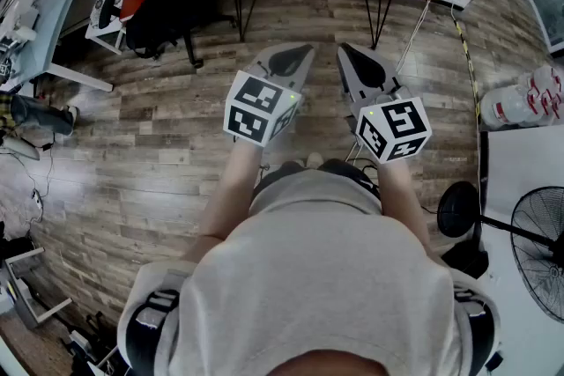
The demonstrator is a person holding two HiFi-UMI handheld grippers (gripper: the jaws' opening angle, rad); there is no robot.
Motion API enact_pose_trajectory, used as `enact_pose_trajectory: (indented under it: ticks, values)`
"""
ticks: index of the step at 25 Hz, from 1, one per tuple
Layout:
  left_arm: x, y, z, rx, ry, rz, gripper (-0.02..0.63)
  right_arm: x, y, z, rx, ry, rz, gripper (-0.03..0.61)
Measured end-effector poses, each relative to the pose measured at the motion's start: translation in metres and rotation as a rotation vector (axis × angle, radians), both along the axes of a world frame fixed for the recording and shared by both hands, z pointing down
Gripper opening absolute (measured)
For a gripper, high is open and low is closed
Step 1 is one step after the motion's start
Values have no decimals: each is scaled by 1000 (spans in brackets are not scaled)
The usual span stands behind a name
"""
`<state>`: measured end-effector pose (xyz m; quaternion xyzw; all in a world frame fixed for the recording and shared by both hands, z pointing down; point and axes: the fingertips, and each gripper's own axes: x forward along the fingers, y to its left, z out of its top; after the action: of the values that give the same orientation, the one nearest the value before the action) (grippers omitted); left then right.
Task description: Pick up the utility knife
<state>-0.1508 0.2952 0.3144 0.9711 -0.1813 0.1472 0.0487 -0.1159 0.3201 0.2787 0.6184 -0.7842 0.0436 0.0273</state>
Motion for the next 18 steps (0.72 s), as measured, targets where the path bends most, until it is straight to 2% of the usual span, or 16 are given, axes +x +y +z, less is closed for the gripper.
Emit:
enact_pose_trajectory:
  ticks: [7, 18]
  values:
    - [-2, -3, 9, -24, -20, -21, 14, -1, -2, 6, 1, -20, -12, 9]
    - [11, -1, 5, -22, -10, -30, 14, 5, 1, 6, -7, -10, -19, 9]
